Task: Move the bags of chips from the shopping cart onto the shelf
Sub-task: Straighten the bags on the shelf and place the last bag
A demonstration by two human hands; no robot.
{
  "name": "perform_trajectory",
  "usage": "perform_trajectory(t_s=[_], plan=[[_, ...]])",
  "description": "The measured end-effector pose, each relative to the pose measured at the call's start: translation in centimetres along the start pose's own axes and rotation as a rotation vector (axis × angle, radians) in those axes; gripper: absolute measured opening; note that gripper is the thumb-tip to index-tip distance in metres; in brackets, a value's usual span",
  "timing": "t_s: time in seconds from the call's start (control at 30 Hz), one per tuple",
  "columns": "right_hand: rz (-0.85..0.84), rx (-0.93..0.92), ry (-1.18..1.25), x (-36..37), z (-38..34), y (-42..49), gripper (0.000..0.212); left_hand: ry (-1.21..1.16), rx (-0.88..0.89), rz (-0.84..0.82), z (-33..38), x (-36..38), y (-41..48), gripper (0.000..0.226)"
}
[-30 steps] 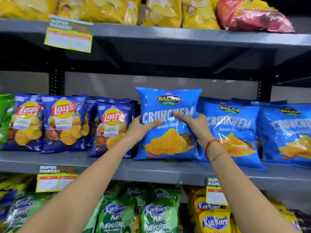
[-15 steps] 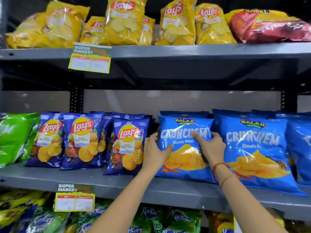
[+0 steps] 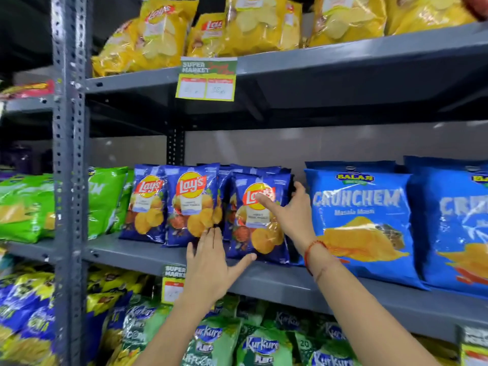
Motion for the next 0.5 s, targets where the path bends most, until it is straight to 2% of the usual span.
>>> perform_trajectory(t_s=[0.1,0.13,0.2,0.3,0.37,0.43,0.5], plan=[[0.018,0.232,0.03,1.1,2.2,-0.2,0.103,0.033,0.024,-0.111,-0.6,0.2,-0.7,0.137],[0.002,0.303,0.037,0.7,2.6,-0.2,0.095,0.055,0.049,-0.09,-0.5,0.2,-0.7,0.132],[-0.101,0.462,0.084,6.1,3.3,-5.0,0.074,0.147,0.032,-0.127,-6.6,-1.1,-2.7,0.117],[-0.098,0.47,0.119,6.8,3.7,-5.7,0.05,0.183,0.071,-0.044,-7.3,-1.1,-3.3,0.092],[-0.068,0.433,0.131,7.1,3.4,-5.0,0.037,0.182,0.089,0.01,-6.8,-1.0,-3.1,0.083],[-0.053,0.398,0.163,7.6,3.0,-4.8,0.032,0.157,0.098,0.059,-6.9,-0.9,-2.8,0.082],[-0.022,0.332,0.179,8.1,2.5,-4.9,0.036,0.15,0.106,0.075,-6.8,-0.9,-2.8,0.083]])
Point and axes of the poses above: each hand's wrist, its own y-axis towards the middle knuckle, its own x-axis out of the palm, z = x × y, the point moved 1 cm from there along y, towards the middle knuckle, and after that the axes turned 15 degrees about z, right-handed, at the moved point
